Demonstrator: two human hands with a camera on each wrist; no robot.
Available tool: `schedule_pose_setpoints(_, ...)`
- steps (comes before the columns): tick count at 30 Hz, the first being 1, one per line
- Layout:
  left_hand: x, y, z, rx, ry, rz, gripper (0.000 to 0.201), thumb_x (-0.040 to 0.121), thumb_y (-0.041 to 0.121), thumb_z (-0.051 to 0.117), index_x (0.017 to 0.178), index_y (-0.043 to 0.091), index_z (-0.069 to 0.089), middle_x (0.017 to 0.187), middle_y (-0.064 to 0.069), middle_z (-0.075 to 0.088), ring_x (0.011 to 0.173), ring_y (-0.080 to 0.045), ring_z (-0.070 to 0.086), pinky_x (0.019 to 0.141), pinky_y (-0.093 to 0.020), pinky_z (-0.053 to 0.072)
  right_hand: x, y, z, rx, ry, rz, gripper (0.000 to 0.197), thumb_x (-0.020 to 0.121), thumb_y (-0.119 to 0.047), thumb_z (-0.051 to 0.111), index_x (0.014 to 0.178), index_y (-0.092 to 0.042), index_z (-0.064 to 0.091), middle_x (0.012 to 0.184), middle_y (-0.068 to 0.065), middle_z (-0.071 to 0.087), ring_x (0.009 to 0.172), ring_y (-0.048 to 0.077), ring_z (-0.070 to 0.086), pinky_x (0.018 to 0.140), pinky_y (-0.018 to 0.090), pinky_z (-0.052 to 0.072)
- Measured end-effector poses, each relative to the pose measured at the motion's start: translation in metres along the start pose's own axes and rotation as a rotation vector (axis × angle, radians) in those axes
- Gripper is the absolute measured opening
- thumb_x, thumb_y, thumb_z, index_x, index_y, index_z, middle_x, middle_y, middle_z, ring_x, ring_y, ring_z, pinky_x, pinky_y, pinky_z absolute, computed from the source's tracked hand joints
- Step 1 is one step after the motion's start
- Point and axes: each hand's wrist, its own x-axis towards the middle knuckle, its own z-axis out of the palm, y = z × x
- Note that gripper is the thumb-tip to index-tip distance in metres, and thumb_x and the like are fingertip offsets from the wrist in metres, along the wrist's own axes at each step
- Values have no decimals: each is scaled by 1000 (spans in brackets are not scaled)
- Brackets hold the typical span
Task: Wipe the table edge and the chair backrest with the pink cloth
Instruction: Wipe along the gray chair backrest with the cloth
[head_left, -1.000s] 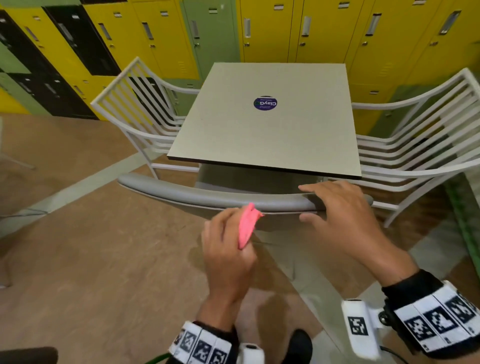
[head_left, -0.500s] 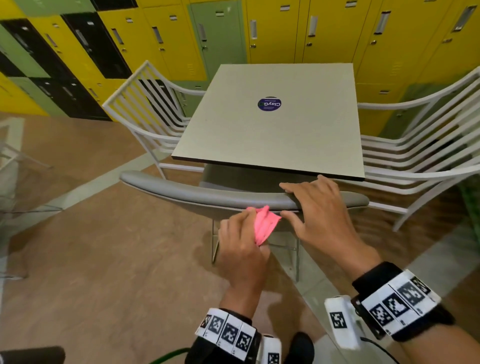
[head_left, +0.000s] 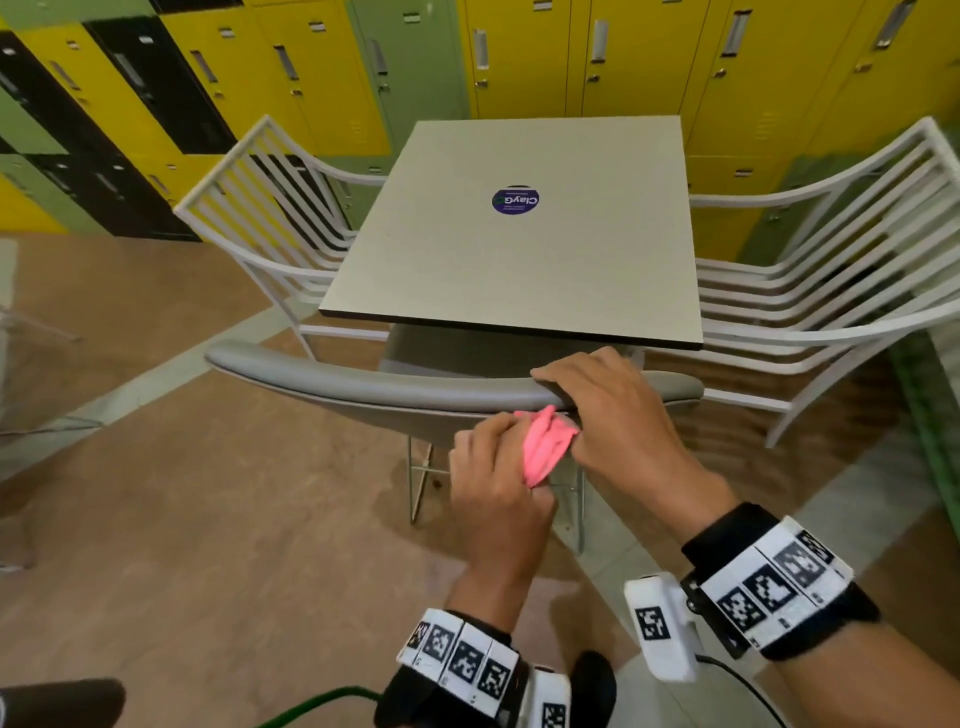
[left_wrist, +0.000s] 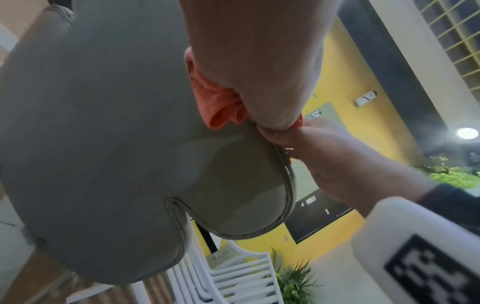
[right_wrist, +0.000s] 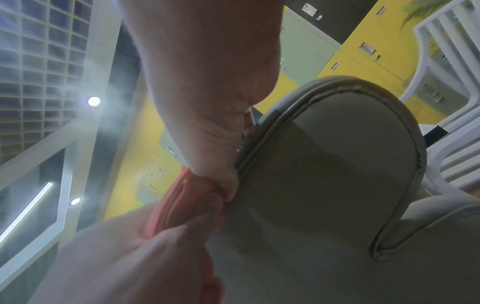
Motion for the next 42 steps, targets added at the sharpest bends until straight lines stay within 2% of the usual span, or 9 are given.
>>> schedule_pose_setpoints(5, 3, -21, -29, 27, 58, -14, 55, 74, 15, 57, 126, 13, 76, 114, -4, 68, 96, -21, 55, 71, -38, 50, -17, 33, -40, -32, -13, 116, 58, 85, -48, 76, 138, -30, 61, 127, -8, 66, 116, 16, 51, 97, 32, 38)
schedule_pose_setpoints(9, 5, -28, -19, 79, 52, -87, 53, 74, 14, 56, 123, 9, 76, 112, -9, 67, 96, -25, 57, 68, -46, 54, -28, 58, -53, -66, -46, 185, 51, 87, -48, 74, 134, -30, 64, 126, -7, 68, 116, 17, 52, 101, 37, 40)
schedule_pose_setpoints(14, 1, 6, 13, 34, 76, -34, 54, 67, 7, 55, 116, 6, 77, 112, -9, 68, 96, -28, 58, 73, -47, 55, -27, 63, -45, -39, -10, 197, 47, 84, -41, 79, 128, -28, 67, 121, -7, 66, 109, 16, 51, 96, 34, 39)
schedule_pose_setpoints(21, 1, 39, 34, 81, 52, 78, 56, 58, 4, 55, 110, 2, 76, 108, -13, 70, 88, -33, 57, 70, -46, 48, -27, 68, -39, 13, 34, 175, 44, 80, -34, 84, 121, -26, 70, 113, -6, 67, 102, 18, 52, 87, 33, 40)
schedule_pose_setpoints(27, 2, 65, 57, 89, 30, 237, 47, 66, 2, 66, 112, 5, 78, 108, -12, 72, 90, -29, 61, 73, -36, 42, -35, 86, -44, 46, 13, 188, 53, 82, -25, 84, 133, -23, 68, 126, -1, 69, 116, 21, 54, 96, 29, 36)
schedule_pose_setpoints(31, 8, 78, 84, 107, 34, 327, 43, 68, -2, 74, 110, 5, 79, 106, -13, 73, 88, -28, 59, 72, -36, 38, -51, 108, -60, 5, 8, 303, 61, 79, -22, 87, 136, -24, 65, 133, 0, 67, 124, 24, 53, 106, 36, 37)
schedule_pose_setpoints(36, 17, 93, 106, 183, -23, 364, 18, 103, 15, 62, 104, 8, 78, 104, -12, 71, 85, -30, 59, 73, -39, 41, -82, 133, -74, -63, 13, 447, 64, 77, -23, 88, 136, -28, 63, 131, -1, 66, 122, 22, 52, 99, 28, 30)
schedule_pose_setpoints(39, 24, 115, 120, 257, -175, 408, 10, 98, 18, 72, 95, 9, 75, 102, -10, 67, 86, -31, 58, 72, -40, 41, -94, 137, -74, -64, -7, 490, 64, 78, -19, 87, 137, -26, 62, 131, -1, 66, 120, 22, 54, 98, 28, 32)
schedule_pose_setpoints(42, 38, 135, 118, 218, -189, 463, 7, 92, 13, 74, 99, 12, 76, 105, -8, 66, 90, -29, 55, 73, -40, 39, -99, 141, -74, -31, 18, 518, 65, 79, 0, 77, 138, -23, 62, 130, 2, 67, 118, 24, 55, 94, 27, 33)
